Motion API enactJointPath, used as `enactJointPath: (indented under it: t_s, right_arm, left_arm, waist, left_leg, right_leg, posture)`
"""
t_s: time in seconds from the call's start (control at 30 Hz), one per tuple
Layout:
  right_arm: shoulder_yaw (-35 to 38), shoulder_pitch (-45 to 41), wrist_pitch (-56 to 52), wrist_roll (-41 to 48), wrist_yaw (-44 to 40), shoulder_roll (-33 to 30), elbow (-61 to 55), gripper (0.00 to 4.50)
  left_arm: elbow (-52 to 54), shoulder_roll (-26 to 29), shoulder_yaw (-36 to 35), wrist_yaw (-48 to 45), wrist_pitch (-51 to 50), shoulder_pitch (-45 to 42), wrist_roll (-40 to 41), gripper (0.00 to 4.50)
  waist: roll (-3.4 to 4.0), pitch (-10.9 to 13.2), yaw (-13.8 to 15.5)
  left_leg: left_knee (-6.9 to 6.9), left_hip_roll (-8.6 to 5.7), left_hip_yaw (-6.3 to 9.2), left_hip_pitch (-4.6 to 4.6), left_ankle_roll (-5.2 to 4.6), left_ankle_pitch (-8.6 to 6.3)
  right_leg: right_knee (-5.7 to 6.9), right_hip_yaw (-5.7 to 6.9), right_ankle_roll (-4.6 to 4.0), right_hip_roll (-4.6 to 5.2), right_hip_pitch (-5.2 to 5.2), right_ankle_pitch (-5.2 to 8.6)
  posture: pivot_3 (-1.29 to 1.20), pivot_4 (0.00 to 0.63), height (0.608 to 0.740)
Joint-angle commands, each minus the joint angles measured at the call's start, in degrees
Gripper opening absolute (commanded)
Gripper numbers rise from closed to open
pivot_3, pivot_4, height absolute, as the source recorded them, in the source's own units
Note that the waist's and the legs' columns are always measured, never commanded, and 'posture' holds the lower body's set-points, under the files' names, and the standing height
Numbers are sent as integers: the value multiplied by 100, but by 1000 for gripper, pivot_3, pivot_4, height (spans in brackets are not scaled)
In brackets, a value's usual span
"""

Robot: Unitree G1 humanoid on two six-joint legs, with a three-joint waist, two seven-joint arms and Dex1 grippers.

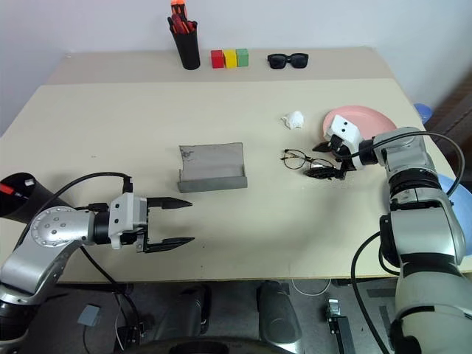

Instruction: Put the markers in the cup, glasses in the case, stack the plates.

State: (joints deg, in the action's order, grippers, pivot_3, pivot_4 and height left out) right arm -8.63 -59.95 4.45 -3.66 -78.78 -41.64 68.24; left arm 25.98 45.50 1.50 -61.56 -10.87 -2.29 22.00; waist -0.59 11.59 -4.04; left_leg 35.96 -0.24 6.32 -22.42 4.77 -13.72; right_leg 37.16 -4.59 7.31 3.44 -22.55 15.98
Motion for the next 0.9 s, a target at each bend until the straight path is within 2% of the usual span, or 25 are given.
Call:
enactJointPath:
  t_s: [0.03,0.1,0.33,0.9]
  right_arm:
    - [80,-228,118,-67,45,-32,41,4239]
    - [85,-240,137,-103,93,4,72,3698]
    - [101,-265,202,-168,208,112,138,84]
    - [196,-267,277,-124,84,62,10,29]
  left_arm:
    - [207,0,-67,44,3,39,67,3529]
    - [217,0,-68,64,-2,48,67,3529]
    - [299,-5,-81,153,-30,131,64,3529]
    - [324,-59,-43,256,-63,147,47,3529]
  waist:
    - [0,0,1]
    - [0,0,0]
    - [1,0,1]
    - [1,0,0]
  left_leg:
    - [0,0,0,0,0,0]
    - [0,0,0,0,0,0]
    - [0,0,0,0,0,0]
    - [2,0,0,1,0,0]
  right_leg:
    - [0,0,0,0,0,0]
    - [0,0,0,0,0,0]
    - [2,0,0,0,0,0]
    - [4,0,0,0,1,0]
  posture:
    - [0,150,740]
    - [0,150,740]
    - [0,150,740]
    - [0,150,740]
